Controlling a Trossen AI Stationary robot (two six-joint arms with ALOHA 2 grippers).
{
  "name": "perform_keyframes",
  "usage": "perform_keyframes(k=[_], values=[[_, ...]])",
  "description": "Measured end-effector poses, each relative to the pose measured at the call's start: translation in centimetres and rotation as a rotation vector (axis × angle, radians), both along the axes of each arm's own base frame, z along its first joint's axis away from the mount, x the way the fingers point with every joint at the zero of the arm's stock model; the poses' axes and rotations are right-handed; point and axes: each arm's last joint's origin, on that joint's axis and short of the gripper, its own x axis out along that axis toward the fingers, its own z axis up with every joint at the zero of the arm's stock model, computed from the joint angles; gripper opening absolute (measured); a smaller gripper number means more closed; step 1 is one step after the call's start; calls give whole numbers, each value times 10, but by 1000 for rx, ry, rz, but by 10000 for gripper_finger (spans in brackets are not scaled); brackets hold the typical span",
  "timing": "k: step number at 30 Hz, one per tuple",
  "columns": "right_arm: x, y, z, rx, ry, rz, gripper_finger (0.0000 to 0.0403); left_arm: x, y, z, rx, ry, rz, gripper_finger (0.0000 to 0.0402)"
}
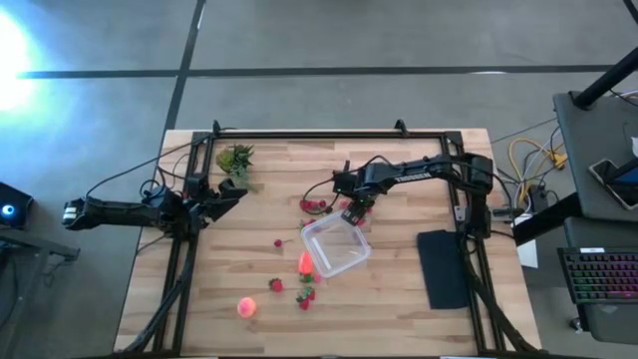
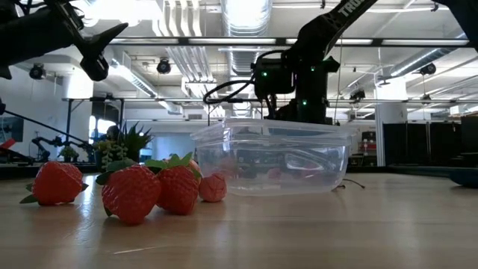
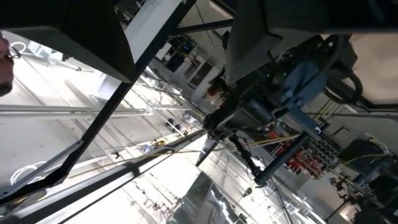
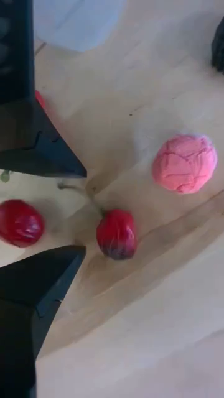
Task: Pick and placing Produce into tupperware
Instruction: Put the cherry into the transparent container
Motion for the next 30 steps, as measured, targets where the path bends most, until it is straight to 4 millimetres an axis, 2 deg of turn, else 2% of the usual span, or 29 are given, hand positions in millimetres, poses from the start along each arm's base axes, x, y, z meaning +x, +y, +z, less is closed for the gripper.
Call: perform_keyframes(k=[5, 8, 11, 15, 23, 30], values=[[-1, 0, 0, 4, 3, -1, 165, 0, 0, 0, 0, 3, 0, 238], [-5, 1, 7, 6, 16, -13, 163, 0, 0, 0, 0, 0, 0, 238], [-9, 2, 18, 0, 8, -44, 167, 0, 0, 0, 0, 1, 0, 238], [-15, 3, 20, 0, 21, -66, 183, 0, 0, 0, 1, 2, -1, 238], [-25, 3, 13, -45, 79, -131, 215, 0, 0, 0, 1, 1, 0, 238], [-32, 6, 4, -5, 104, -139, 232, 0, 0, 0, 1, 0, 0, 238]])
